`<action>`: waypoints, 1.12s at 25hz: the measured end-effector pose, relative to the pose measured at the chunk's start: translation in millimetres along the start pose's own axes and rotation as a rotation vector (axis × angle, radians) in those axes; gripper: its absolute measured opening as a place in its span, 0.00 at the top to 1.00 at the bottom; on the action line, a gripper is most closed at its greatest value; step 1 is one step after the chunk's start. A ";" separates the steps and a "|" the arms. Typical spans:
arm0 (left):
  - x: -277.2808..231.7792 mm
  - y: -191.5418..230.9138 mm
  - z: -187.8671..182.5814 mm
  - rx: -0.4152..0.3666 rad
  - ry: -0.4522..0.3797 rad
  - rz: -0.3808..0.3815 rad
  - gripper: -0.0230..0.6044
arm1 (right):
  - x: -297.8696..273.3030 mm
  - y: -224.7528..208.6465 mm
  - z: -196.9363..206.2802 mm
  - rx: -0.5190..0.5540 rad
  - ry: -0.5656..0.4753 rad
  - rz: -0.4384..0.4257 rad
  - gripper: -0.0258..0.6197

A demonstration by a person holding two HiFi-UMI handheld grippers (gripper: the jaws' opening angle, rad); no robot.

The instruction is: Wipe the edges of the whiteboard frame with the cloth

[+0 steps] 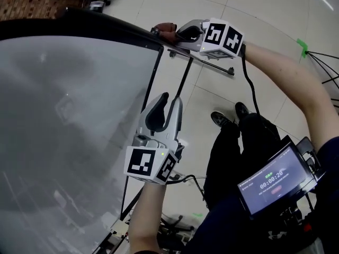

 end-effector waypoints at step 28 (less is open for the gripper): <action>-128.6 89.6 55.1 -0.166 0.145 0.132 0.78 | -46.7 -62.6 14.9 -0.007 -0.071 0.013 0.87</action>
Point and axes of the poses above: the fingertips, and each gripper's own axes: x backward along the fingers, y to its left, z out of its underside, the point moved 4 cm from there along x, backward along the fingers, and after that the axes turned 9 degrees about z, right-handed, at the moved point
